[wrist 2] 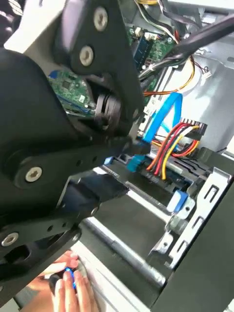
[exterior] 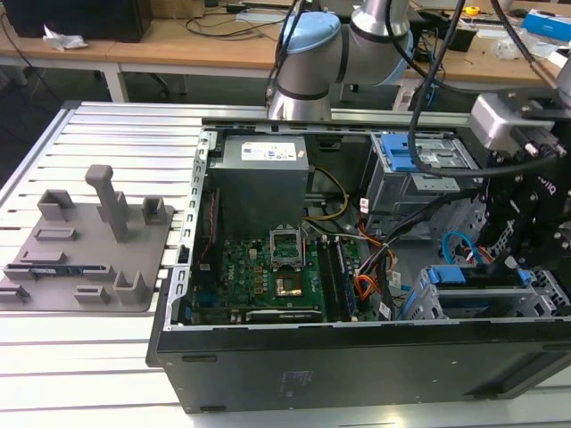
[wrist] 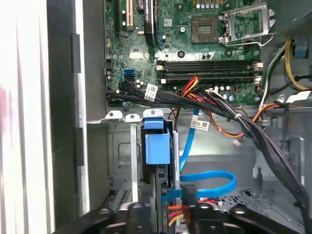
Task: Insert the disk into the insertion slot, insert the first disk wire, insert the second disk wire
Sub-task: 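Insert the second disk wire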
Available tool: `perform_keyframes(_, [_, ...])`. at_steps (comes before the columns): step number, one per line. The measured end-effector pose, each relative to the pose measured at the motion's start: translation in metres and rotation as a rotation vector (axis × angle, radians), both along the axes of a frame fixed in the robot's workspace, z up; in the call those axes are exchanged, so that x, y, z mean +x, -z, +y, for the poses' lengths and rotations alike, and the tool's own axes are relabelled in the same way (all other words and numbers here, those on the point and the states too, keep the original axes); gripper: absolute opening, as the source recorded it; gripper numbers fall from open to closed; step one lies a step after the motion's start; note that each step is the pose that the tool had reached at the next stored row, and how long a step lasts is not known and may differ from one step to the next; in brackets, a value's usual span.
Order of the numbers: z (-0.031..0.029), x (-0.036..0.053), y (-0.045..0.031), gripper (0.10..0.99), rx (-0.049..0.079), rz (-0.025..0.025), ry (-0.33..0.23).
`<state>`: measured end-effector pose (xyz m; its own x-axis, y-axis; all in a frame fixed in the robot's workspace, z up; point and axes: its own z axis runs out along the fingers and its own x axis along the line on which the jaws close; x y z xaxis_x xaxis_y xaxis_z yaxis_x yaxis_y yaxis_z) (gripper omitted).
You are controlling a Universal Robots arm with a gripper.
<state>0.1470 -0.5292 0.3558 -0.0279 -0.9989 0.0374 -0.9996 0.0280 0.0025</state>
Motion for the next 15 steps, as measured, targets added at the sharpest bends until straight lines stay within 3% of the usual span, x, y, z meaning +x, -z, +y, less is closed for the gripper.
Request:
perform_keyframes(1, [0.0001,-0.0003,-0.0074,0.475,0.0,-0.0005,0.0])
perform_keyframes(3, [0.0001,-0.0005,-0.0291,0.475,0.0,-0.0036,0.0])
perform_keyframes(4, [0.0001,-0.0007,-0.0344,0.475,-0.001,-0.0054,0.0])
perform_keyframes(6, [0.0009,-0.0009,-0.0369,0.463,-0.003,-0.0081,0.0])
perform_keyframes(7, [0.0008,-0.0009,-0.0369,0.329,-0.003,-0.0082,0.0])
perform_keyframes(10, [0.0008,-0.001,-0.037,0.153,-0.003,-0.0082,0.0])
perform_keyframes(12, [0.0008,-0.001,-0.037,0.106,-0.003,-0.0082,0.0])
perform_keyframes(15, [0.0008,-0.001,-0.037,0.106,-0.003,-0.0082,0.0])
